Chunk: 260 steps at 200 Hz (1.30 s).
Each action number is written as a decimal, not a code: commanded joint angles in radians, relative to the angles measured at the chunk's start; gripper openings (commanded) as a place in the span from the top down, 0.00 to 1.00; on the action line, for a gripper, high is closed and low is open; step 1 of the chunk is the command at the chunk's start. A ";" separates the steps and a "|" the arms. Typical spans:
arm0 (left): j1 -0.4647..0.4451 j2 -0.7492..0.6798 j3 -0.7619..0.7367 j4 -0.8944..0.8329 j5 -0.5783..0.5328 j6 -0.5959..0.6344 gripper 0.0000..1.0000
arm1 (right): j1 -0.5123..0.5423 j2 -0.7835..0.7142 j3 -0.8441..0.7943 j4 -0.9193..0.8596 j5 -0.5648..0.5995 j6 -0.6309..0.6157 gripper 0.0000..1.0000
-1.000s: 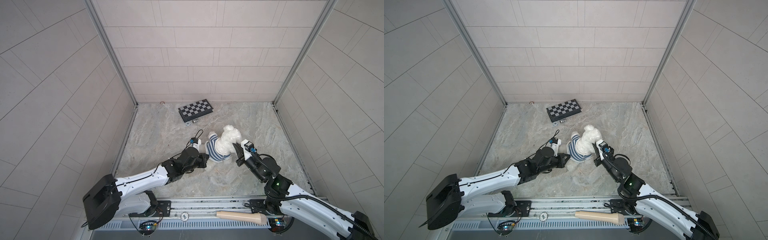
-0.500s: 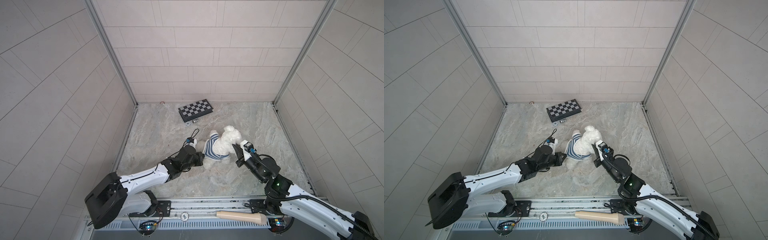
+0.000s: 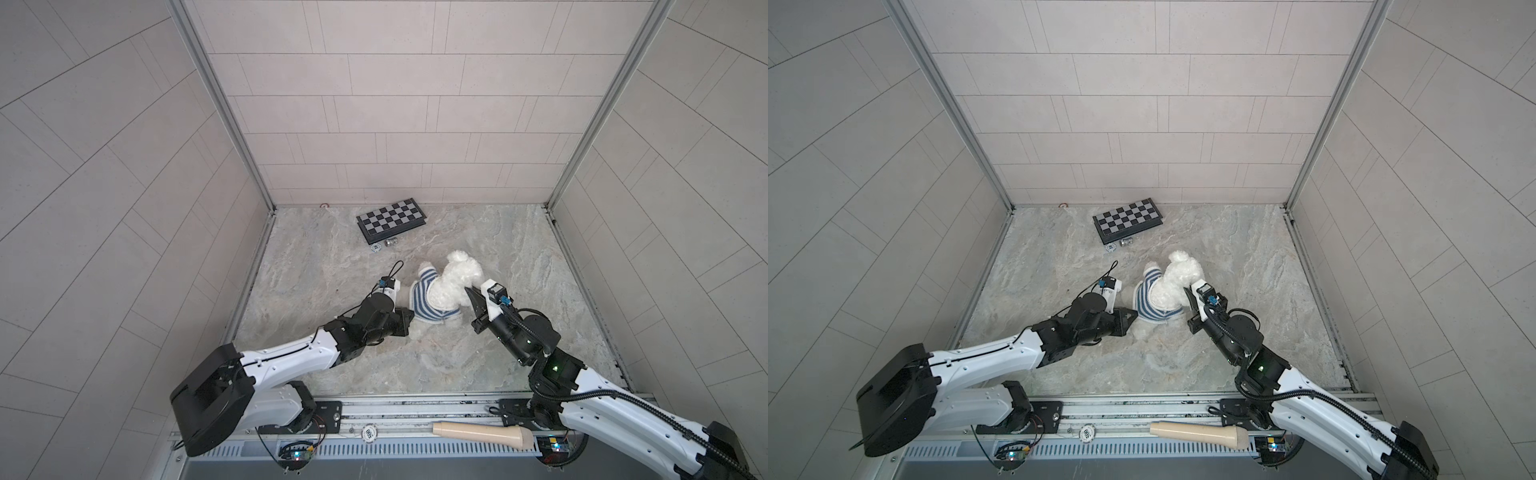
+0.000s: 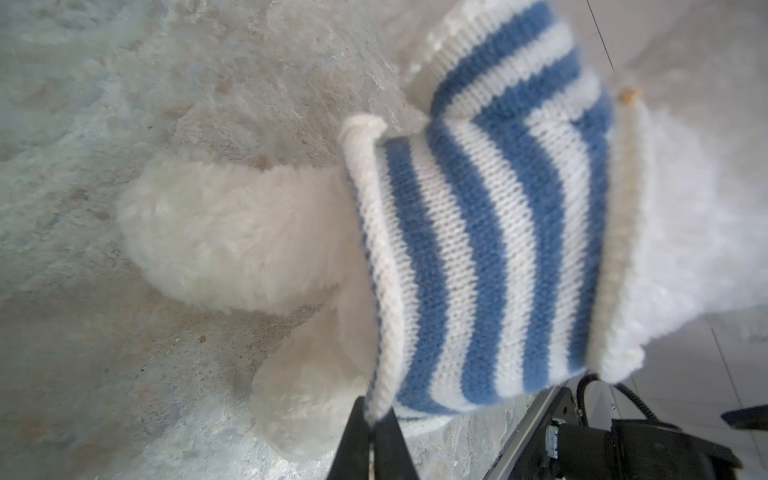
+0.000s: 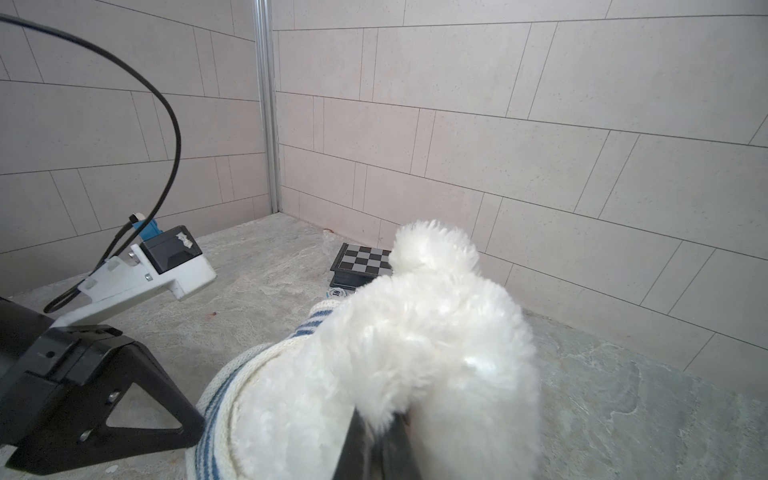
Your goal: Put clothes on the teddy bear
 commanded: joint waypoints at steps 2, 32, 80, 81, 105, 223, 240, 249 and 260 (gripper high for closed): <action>-0.027 -0.026 0.040 -0.037 -0.010 0.040 0.77 | 0.000 -0.001 0.010 0.081 0.035 0.006 1.00; -0.083 -0.006 0.052 -0.004 -0.007 0.055 0.58 | 0.000 0.012 0.012 0.093 0.052 0.007 1.00; -0.136 0.046 0.078 0.018 -0.018 0.044 0.58 | -0.001 -0.002 0.016 0.067 0.127 0.026 1.00; -0.136 0.046 0.078 0.017 -0.019 0.044 0.58 | -0.001 -0.004 0.016 0.067 0.129 0.027 1.00; -0.136 0.072 0.089 0.032 -0.015 0.043 0.58 | 0.000 -0.019 0.006 0.064 0.188 0.072 1.00; -0.097 0.262 0.125 0.276 0.006 -0.077 0.64 | 0.007 -0.021 -0.011 0.042 0.291 0.173 1.00; -0.090 0.291 0.130 0.310 0.023 -0.095 0.65 | 0.009 -0.022 -0.012 0.040 0.293 0.175 1.00; -0.090 0.301 0.134 0.319 0.028 -0.100 0.65 | 0.009 -0.022 -0.012 0.039 0.294 0.175 1.00; -0.090 0.309 0.137 0.326 0.036 -0.101 0.66 | 0.009 -0.022 -0.011 0.038 0.294 0.175 1.00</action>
